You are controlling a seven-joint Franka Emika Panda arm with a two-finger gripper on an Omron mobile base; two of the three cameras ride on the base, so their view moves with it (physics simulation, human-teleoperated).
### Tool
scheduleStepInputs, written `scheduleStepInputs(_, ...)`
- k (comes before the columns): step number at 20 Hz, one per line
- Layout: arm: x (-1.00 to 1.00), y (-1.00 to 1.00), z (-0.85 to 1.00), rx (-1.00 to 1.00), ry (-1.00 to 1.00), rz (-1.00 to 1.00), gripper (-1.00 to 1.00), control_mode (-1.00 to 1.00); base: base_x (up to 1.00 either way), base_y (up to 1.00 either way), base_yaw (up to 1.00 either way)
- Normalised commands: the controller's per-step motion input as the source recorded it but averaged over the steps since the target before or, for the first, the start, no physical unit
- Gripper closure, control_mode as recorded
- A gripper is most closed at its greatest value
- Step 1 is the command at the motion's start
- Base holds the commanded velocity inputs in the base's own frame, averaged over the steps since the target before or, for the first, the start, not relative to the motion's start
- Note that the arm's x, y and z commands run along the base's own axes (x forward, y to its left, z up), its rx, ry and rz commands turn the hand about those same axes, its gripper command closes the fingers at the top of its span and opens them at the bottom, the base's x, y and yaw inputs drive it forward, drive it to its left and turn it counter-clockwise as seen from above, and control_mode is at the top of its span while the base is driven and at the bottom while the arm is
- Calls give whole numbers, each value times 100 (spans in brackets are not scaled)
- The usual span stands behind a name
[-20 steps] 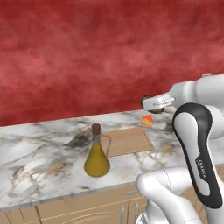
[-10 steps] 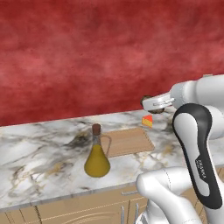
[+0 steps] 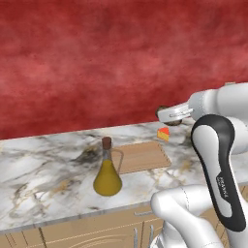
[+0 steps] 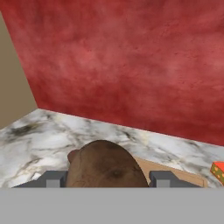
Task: Retrieve the reheated potato from the microwave, then place the potato, cheese, and condiment on the cutting board.
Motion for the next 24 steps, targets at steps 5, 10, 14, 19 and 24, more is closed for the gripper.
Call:
scheduleStepInputs(5,0,0,0,0,0,0,100,-100,0,0,0)
scheduleStepInputs(10,4,-3,-3,0,4,0,100,-100,0,0,0)
scheduleStepInputs(14,27,-27,-31,3,7,4,100,-100,0,0,0)
scheduleStepInputs(19,36,-42,-25,12,0,2,100,-100,0,0,0)
scheduleStepInputs(24,43,-27,-31,3,0,4,100,-100,0,0,0)
